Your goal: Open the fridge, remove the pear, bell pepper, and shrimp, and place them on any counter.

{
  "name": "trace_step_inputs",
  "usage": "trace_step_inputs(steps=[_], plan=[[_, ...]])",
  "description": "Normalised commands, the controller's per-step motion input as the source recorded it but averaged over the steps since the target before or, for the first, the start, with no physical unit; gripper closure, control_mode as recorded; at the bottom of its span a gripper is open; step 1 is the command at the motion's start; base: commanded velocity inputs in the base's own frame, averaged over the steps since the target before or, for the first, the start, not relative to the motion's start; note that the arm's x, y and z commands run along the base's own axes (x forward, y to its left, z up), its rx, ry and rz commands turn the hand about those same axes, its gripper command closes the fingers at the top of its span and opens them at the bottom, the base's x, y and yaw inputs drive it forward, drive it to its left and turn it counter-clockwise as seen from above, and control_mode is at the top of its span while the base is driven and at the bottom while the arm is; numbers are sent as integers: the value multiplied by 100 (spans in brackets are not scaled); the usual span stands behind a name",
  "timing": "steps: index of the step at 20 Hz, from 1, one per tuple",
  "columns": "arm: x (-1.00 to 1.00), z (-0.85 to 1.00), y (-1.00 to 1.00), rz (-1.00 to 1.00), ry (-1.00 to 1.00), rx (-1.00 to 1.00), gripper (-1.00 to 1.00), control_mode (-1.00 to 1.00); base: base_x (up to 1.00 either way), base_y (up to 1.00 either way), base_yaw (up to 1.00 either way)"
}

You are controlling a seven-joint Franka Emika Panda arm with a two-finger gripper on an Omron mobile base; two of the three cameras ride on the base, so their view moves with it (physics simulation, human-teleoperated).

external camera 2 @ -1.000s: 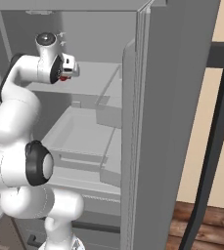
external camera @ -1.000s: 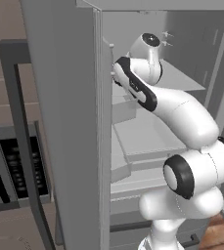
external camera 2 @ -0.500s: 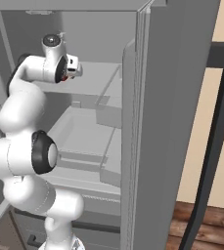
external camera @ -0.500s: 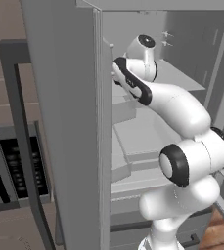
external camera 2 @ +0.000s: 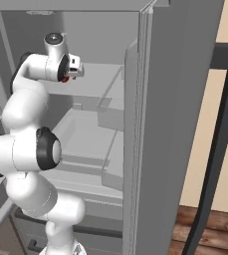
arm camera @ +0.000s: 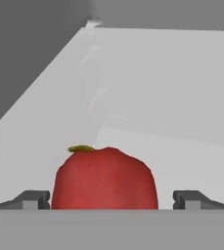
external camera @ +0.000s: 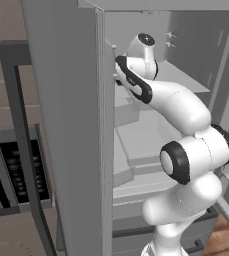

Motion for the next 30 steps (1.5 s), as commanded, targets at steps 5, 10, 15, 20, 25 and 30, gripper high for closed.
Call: trace_step_inputs(steps=[5,10,15,20,25,30], plan=[[0,-24,8,0,0,0,-100,-100,0,0,0],[0,-26,8,0,0,0,-100,-100,0,0,0],[1,-40,19,0,0,0,100,-100,0,0,0],[3,-15,2,0,4,0,100,-100,0,0,0],[0,0,0,0,1,0,100,-100,0,0,0],[-45,0,-5,0,-3,0,100,-100,0,0,0]])
